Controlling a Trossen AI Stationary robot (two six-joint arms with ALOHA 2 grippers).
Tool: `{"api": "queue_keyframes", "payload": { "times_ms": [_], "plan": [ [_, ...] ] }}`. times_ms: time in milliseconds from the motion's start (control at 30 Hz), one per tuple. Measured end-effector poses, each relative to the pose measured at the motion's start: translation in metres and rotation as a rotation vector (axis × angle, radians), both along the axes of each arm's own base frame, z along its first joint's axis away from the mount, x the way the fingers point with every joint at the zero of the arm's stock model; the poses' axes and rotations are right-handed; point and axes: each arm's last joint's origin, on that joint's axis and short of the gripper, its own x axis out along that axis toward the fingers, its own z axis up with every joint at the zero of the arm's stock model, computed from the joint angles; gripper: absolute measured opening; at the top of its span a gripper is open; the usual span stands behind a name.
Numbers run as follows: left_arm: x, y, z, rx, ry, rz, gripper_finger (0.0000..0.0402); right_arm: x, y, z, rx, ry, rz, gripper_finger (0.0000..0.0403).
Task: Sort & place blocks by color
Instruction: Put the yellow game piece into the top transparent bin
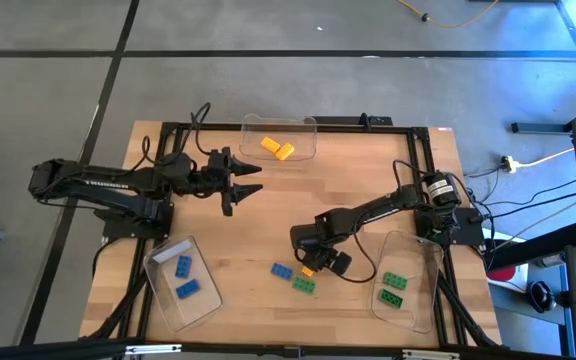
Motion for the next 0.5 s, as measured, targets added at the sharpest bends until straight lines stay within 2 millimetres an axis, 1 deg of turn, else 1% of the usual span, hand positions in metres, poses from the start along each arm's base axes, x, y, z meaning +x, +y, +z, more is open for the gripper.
{"api": "queue_keyframes", "payload": {
  "times_ms": [133,200,333,400,500],
  "plan": [
    [0.0,0.0,0.0,0.0,0.0,0.0,0.0253,-0.001,-0.001,0.001,-0.046,0.004,-0.019,0.0144],
    [0.0,0.0,0.0,0.0,0.0,0.0,0.0253,-0.003,-0.008,0.003,-0.065,0.035,-0.091,0.0144],
    [0.0,0.0,0.0,0.0,-0.001,0.006,0.0253,-0.014,-0.04,0.007,-0.047,0.197,-0.303,0.0144],
    [0.0,0.001,0.0,-0.001,-0.005,0.019,0.0253,-0.02,-0.056,0.01,-0.039,0.218,-0.387,0.0144],
    [0.0,0.001,0.0,0.003,-0.002,0.03,0.0253,-0.038,-0.08,0.015,-0.037,0.229,-0.503,0.0144]
  ]
}}
